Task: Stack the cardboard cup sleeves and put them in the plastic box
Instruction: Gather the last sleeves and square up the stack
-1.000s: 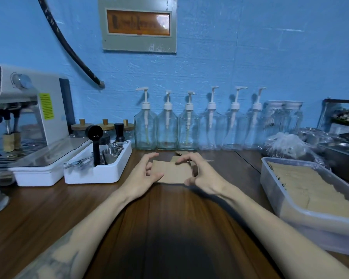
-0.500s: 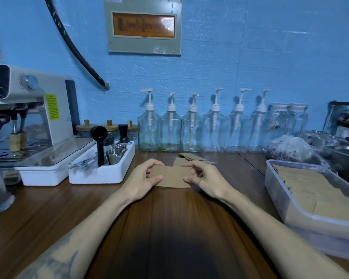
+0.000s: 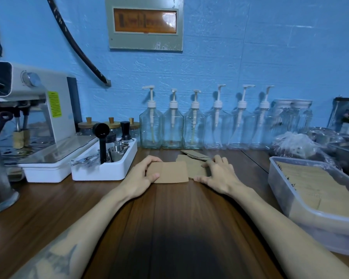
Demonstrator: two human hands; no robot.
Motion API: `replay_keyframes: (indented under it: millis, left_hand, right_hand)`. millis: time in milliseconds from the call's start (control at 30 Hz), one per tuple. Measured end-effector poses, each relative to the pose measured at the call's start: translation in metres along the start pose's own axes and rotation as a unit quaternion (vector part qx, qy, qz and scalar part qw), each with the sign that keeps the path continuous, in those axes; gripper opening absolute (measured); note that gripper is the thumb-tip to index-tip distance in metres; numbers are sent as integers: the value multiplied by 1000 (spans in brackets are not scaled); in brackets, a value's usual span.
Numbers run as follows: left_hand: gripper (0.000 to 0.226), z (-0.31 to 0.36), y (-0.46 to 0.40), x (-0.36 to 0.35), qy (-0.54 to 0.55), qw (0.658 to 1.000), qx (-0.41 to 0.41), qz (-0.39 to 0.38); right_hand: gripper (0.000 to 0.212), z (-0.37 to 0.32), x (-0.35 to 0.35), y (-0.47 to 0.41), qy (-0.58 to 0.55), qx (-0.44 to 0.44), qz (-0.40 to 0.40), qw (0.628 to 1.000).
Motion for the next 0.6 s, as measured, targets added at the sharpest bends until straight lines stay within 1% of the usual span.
replay_keyframes:
  millis: [100, 167, 233, 333, 400, 500, 533, 600]
  left_hand:
    - [36, 1, -1, -1, -2, 1000, -5, 1]
    - [37, 1, -2, -3, -3, 1000, -4, 0]
    - [37, 0, -3, -4, -6, 1000, 3, 1]
    - [34, -4, -3, -5, -8, 1000, 17, 2]
    - [31, -5, -3, -4, -10, 1000, 20, 5]
    - [28, -5, -3, -4, -8, 1000, 28, 10]
    - [27, -5, -3, -4, -6, 999, 32, 11]
    - [27, -3, -3, -3, -4, 999, 39, 14]
  right_hand:
    - [66, -1, 7, -1, -63, -6, 14, 998]
    - [54, -2, 13, -1, -112, -9, 32, 993]
    - [37, -1, 18, -3, -171, -26, 53, 983]
    - [18, -3, 24, -3, -288, -57, 78, 953]
    - [15, -4, 29, -3, -339, -78, 99, 932]
    - [20, 3, 37, -7, -380, -106, 151, 906]
    - [28, 5, 39, -8, -399, -112, 157, 896]
    - [54, 5, 41, -8, -431, -109, 141, 884]
Point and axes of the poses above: each hand's wrist, its own y-axis away from the middle knuckle, its own x-axis out of the back of the hand, z = x × y, the point moved 7 cm from there along -y, towards the middle knuckle, and after that the axes turned 6 degrees about z, right-handed, at the moved point
